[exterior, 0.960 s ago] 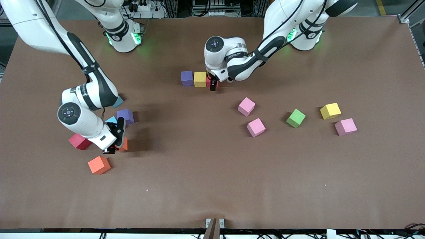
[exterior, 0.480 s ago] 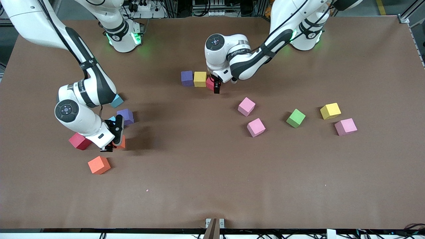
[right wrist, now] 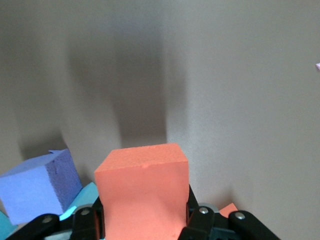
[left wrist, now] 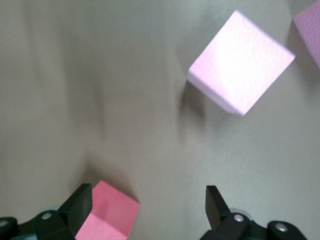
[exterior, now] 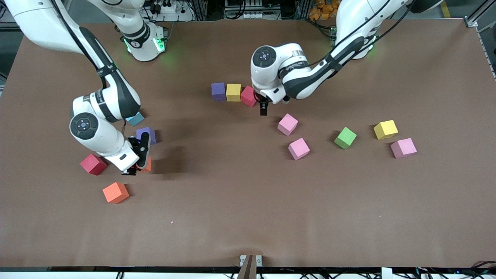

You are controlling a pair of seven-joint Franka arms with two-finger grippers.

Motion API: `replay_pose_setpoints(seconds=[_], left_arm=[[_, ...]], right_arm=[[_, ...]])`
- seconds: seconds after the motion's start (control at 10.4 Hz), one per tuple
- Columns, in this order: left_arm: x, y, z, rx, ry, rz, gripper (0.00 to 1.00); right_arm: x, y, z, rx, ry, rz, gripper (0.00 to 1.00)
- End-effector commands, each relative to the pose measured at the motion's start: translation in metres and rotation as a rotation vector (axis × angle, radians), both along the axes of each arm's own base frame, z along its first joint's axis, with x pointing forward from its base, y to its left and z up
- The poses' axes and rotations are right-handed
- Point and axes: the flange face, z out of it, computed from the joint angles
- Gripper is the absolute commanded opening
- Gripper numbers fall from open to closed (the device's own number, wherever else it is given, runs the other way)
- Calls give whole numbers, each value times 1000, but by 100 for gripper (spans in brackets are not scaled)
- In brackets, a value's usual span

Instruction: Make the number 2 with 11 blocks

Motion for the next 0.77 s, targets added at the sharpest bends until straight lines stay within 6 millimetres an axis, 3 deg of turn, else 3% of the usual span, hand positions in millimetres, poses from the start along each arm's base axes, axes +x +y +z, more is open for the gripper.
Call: replay_pose_setpoints(seconds=[0.0,0.38,0.48,0.67], left_arm=[[5,18,1,47,-32,-7,100],[50,58,1,12,-6,-291,100],[62,69,1,4,-3,-348,100],[66,75,-2,-9,12,-463,100]], right_arm=[[-8,2,20,-33,-4,-16,41],[-19,39,20,-17,-1,-71,41],[-25,57,22,-3,-3,-80,41],[-34,91,24,19,-14,-145,41]])
